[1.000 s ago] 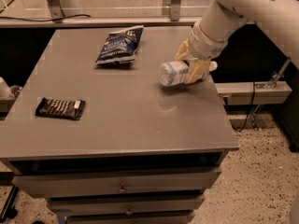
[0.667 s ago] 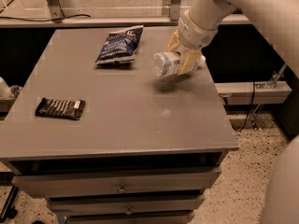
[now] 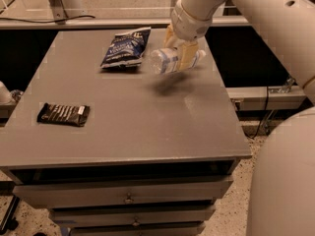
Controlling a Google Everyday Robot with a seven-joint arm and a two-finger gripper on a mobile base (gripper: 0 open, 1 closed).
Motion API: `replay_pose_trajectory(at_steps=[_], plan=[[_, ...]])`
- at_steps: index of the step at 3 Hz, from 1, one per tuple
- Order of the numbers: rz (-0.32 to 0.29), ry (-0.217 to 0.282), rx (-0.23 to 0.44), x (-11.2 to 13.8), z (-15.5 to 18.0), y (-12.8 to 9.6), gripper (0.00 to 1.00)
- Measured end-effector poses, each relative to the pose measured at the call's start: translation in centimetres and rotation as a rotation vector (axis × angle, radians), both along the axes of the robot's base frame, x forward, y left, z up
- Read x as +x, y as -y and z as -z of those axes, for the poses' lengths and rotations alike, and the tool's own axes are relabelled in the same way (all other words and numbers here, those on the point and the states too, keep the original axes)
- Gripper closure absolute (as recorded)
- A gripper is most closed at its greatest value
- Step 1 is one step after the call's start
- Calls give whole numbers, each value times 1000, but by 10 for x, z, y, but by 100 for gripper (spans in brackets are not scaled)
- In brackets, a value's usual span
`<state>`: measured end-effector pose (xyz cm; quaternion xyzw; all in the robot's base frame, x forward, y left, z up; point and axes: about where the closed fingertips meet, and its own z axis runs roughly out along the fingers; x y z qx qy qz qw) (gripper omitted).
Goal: Move blue plastic bottle near blue chip bag
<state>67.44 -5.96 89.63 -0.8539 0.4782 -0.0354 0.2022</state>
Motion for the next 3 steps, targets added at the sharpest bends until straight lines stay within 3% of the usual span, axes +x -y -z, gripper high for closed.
replay_pose_trajectory(at_steps=[1, 2, 3], plan=[[-16, 19, 1, -1, -1, 2, 100], [-97, 117, -18, 12, -1, -2, 100], [-269, 223, -68, 41, 1, -24, 100]])
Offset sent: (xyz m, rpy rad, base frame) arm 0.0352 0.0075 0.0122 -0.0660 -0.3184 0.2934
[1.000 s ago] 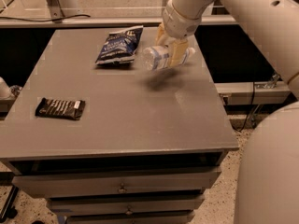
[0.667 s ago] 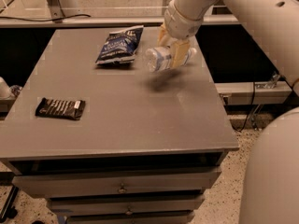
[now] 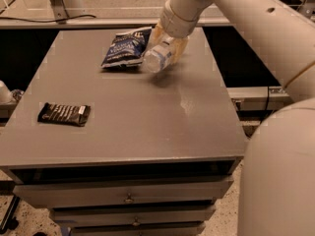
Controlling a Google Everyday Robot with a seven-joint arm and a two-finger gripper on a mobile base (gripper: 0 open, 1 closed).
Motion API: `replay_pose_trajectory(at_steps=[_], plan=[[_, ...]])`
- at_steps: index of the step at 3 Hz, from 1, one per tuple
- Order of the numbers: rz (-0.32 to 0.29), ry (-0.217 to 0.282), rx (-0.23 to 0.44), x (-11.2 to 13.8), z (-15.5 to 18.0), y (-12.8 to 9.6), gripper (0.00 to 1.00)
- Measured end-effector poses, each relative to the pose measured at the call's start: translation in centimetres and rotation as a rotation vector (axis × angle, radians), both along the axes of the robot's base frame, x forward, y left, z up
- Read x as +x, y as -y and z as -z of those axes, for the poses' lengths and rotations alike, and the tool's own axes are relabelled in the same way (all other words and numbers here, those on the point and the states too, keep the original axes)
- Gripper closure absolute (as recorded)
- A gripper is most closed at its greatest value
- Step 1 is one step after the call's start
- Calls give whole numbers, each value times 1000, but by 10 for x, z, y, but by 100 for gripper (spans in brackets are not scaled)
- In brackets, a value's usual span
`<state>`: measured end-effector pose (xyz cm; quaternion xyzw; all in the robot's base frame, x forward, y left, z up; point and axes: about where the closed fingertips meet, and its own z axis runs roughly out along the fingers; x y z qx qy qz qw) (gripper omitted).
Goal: Move blue plastic bottle near blue chip bag
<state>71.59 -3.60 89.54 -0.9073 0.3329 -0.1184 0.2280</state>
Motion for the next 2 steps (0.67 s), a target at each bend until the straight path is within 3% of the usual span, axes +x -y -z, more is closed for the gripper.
replay_pose_trajectory(at_steps=[1, 2], plan=[[-173, 45, -48, 31, 11, -33, 100], [-309, 50, -60, 51, 28, -74, 100]])
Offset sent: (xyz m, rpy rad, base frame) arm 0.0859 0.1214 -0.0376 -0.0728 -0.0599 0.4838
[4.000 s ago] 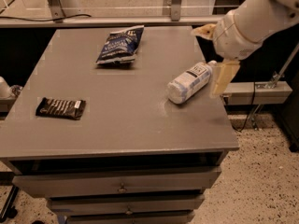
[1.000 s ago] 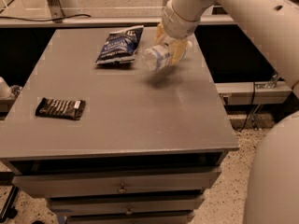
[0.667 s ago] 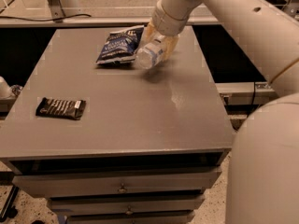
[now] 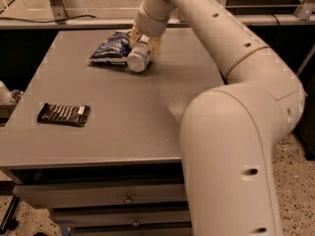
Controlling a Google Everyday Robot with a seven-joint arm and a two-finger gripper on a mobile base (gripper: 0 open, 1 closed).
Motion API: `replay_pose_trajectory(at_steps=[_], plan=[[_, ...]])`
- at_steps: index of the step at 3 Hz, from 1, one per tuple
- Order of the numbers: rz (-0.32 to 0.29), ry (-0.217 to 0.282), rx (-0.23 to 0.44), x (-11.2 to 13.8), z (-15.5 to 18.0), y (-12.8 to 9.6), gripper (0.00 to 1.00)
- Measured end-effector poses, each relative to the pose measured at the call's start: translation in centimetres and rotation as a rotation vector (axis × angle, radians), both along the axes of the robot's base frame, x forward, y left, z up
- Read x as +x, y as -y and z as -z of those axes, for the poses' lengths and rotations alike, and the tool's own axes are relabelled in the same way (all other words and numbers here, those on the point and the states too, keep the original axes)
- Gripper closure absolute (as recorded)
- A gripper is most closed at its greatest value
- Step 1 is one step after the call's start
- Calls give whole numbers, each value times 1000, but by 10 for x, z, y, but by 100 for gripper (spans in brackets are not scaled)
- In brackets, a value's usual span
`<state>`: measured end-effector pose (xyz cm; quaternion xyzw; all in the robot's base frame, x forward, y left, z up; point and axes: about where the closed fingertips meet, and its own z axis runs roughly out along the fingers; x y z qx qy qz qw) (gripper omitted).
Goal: Move blue plastic bottle near blue chip bag
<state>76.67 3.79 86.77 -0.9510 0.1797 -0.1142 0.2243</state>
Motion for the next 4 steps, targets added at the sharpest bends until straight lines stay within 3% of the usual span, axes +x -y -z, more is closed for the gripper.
replay_pose_trajectory(at_steps=[1, 2, 4], plan=[[-112, -1, 1, 8, 11, -40, 100], [-138, -5, -1, 8, 12, -52, 82], [-127, -38, 7, 1, 6, -64, 36]])
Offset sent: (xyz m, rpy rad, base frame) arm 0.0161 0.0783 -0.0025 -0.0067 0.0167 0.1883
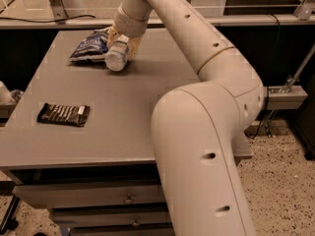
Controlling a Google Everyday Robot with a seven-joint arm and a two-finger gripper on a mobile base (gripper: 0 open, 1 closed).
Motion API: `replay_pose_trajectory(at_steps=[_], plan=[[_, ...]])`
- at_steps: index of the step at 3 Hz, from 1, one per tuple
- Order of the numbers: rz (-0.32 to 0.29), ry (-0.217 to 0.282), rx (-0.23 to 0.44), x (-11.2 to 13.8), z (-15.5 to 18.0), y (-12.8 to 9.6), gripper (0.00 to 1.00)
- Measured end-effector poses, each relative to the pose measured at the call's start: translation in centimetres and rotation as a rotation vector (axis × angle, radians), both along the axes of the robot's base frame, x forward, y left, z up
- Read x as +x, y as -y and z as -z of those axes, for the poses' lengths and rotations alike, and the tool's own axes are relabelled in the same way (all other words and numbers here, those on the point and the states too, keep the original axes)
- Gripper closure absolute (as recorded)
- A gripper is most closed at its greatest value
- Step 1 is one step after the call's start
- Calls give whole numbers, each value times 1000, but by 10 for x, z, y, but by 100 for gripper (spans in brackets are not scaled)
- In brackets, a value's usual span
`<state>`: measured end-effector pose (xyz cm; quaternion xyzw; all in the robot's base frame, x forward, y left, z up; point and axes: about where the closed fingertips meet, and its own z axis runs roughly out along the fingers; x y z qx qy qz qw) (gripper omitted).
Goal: Move blue plastic bottle near blue chip bag
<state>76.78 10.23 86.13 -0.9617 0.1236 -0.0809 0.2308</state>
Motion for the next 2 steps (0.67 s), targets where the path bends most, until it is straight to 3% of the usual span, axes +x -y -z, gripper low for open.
replay_pose_trajectory(at_steps=[1, 2], plan=[[-2, -13, 5, -8, -7, -7, 13], [0, -13, 3, -13, -13, -11, 0]])
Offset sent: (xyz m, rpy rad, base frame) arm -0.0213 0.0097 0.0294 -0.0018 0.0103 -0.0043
